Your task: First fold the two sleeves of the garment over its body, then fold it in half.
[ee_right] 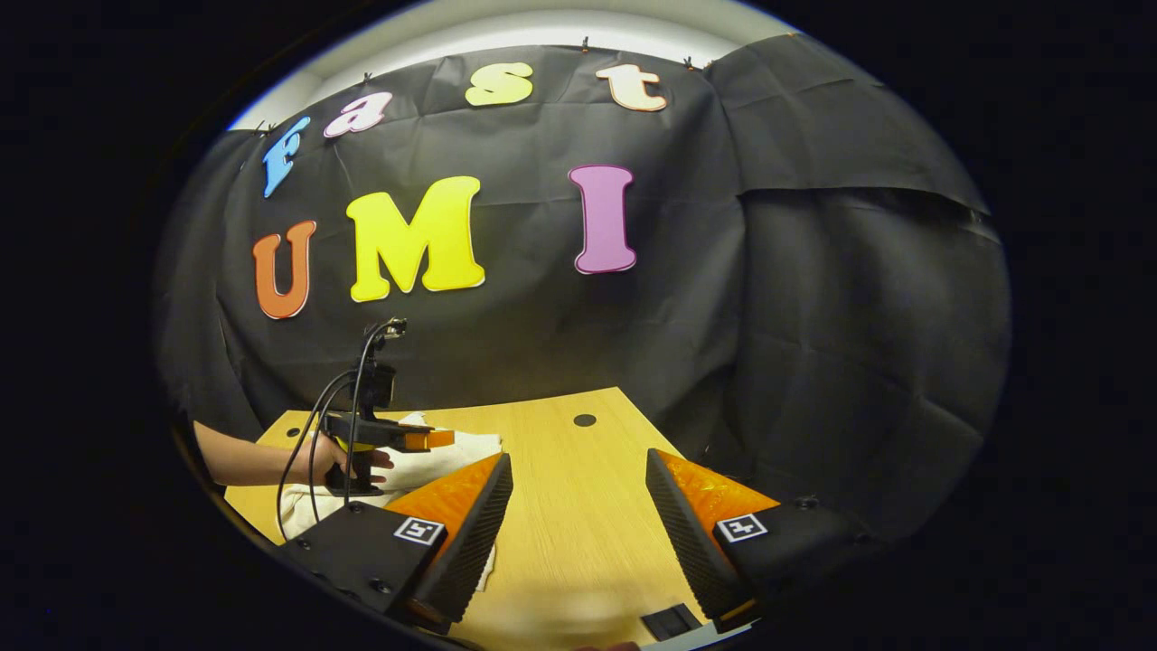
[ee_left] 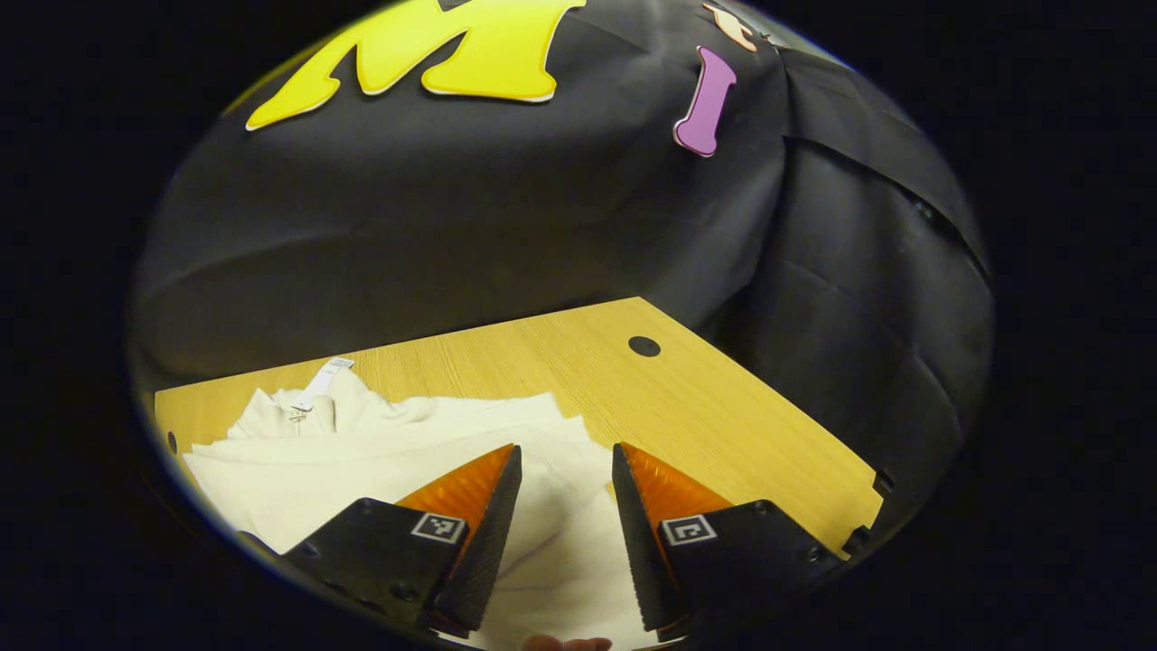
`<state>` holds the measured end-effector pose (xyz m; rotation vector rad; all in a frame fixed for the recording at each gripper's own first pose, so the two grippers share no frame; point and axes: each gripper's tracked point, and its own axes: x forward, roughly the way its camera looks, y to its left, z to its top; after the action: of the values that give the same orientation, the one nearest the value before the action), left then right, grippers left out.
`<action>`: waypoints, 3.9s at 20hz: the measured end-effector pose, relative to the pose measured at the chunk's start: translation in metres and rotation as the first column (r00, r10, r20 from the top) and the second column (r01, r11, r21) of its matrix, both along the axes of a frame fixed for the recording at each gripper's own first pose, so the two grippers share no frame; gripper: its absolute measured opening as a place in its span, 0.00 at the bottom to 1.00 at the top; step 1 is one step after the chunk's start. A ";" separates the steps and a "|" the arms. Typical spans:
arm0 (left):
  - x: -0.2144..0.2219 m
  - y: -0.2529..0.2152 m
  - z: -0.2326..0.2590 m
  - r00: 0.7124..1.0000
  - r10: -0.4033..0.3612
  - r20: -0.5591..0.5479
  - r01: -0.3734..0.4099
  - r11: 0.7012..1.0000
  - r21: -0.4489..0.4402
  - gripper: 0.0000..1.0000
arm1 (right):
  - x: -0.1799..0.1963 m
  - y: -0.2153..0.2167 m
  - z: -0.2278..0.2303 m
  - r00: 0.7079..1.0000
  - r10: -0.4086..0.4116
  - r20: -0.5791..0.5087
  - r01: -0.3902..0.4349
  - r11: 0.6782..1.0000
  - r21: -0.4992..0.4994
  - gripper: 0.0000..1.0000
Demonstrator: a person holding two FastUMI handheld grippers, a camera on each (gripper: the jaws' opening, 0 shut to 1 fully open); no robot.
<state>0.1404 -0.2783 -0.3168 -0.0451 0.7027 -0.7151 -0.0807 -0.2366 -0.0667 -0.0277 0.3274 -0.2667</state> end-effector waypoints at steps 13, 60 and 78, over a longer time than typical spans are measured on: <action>-0.099 0.200 0.079 0.901 0.400 0.170 -0.409 0.912 0.026 0.98 | 0.036 0.092 -0.054 0.965 0.248 -0.081 -0.243 0.968 0.064 0.93; -0.231 0.367 -0.103 0.750 0.526 -0.401 -0.424 0.847 0.320 0.58 | -0.012 0.118 -0.315 0.712 0.144 -0.687 -0.023 0.983 0.182 0.63; -0.213 0.359 -0.046 0.843 0.455 -0.288 -0.400 0.887 0.230 0.03 | 0.021 0.123 -0.241 0.855 0.210 -0.474 -0.015 0.925 0.381 0.01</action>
<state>-0.0724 0.0808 -0.3632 -0.1748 1.0359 -0.2122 -0.0596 -0.1133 -0.3076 0.2562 0.9004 -0.0691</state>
